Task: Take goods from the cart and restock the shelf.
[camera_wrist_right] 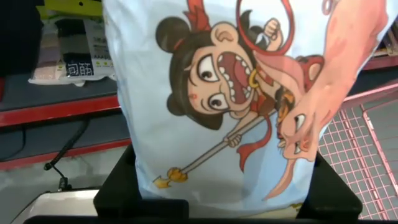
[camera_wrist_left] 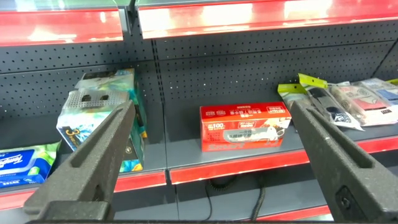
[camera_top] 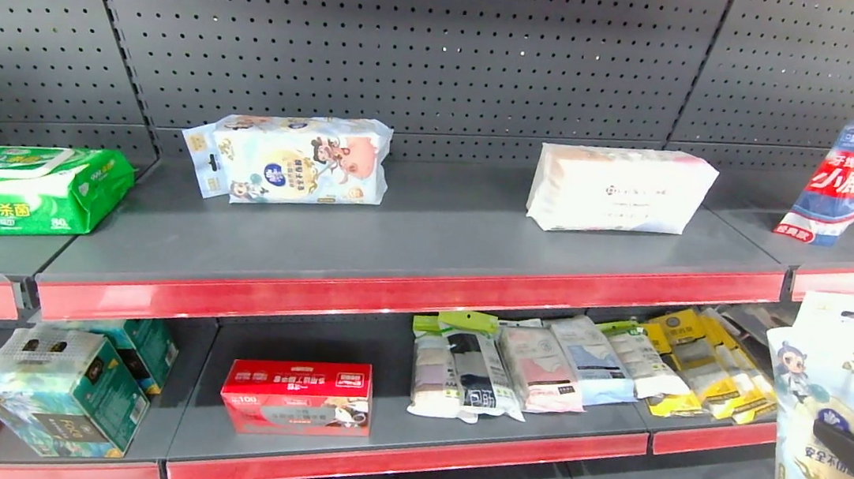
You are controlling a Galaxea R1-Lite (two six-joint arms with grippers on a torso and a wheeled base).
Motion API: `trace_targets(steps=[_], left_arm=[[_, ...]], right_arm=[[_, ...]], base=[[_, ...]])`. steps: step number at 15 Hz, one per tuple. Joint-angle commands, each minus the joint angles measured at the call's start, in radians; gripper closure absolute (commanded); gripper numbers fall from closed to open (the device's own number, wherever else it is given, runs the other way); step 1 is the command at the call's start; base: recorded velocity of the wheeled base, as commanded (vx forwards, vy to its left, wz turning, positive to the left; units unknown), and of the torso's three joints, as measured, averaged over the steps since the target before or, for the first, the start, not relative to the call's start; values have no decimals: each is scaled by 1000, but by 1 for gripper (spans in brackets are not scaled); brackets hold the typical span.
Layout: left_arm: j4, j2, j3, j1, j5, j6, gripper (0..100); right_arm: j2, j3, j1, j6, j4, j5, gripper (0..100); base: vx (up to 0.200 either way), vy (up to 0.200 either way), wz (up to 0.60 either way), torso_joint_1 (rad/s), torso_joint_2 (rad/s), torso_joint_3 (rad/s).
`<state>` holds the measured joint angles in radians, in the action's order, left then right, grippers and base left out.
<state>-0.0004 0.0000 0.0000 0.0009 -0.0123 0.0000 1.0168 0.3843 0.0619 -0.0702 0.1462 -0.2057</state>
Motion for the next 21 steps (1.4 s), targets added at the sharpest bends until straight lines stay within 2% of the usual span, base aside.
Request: trace_targets(steps=[1,9,21], left_arm=[[-1,0,0,1,0,0,0],[-1,0,0,1,0,0,0],[-1,0,0,-1,0,0,0]], right_arm=[[-1,1,7,-6,1,0,100],[-1,10,7,-42,10,0,100],[-12,8,9,-66,9,0,100]], base=[[0,0,0,76,-149,-76],[0,0,0,227,-488,-270],[0,0,0,176,-361,-196]])
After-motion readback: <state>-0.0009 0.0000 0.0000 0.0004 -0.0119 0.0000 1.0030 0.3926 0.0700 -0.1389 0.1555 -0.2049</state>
